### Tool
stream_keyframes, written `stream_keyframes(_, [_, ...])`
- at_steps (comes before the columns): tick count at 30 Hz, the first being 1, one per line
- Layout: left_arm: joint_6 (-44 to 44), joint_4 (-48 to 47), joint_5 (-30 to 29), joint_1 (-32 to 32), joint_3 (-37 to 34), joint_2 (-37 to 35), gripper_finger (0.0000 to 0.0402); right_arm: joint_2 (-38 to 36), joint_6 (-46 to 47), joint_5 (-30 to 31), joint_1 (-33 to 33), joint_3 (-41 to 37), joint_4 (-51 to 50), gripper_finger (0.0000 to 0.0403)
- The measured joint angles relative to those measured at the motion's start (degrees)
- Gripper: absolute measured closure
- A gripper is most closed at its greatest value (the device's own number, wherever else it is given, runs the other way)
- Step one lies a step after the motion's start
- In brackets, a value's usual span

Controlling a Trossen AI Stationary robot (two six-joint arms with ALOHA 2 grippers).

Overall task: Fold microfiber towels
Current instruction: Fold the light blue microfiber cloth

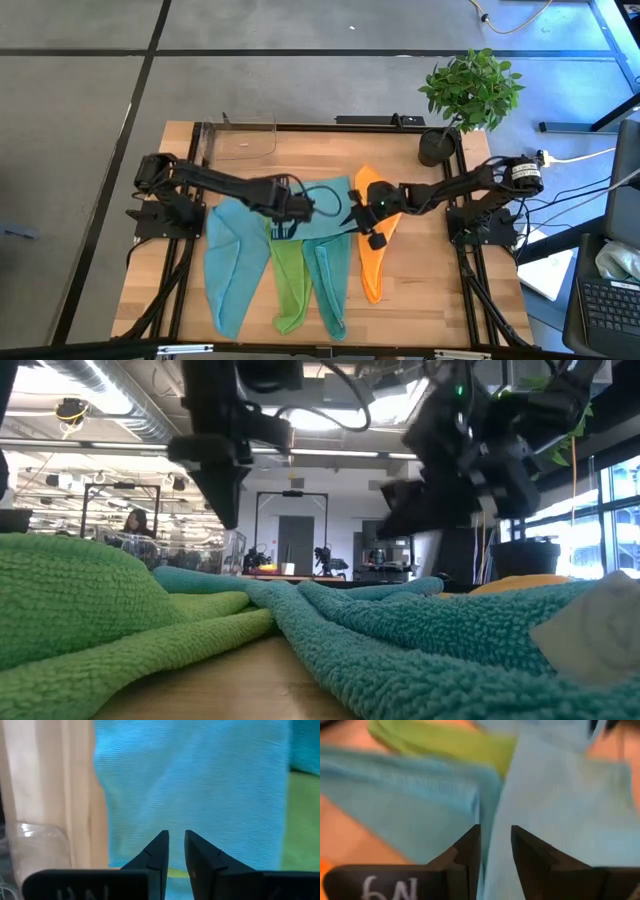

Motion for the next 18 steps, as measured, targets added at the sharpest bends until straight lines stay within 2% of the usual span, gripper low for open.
stream_keyframes(4, [-0.43, 0.30, 0.13, -4.42, -0.25, 0.00, 0.0347, -0.02, 0.91, 1.83, 2.50, 1.93, -0.45, 0.0294])
stream_keyframes(8, [2.42, 2.86, 0.38, -8.69, -3.96, 0.02, 0.0337, 0.20, 1.32, 4.81, 4.43, 1.64, -0.85, 0.0280])
stream_keyframes(14, [-1.34, 6.12, 1.45, -12.77, -8.26, 0.04, 0.0274, 0.28, 8.07, 10.67, 6.75, 0.22, -1.02, 0.0190])
stream_keyframes(18, [-2.88, 8.69, 0.39, -14.54, -8.34, 0.04, 0.0230, 0.28, 11.28, 11.11, 7.63, 0.19, -0.96, 0.0140])
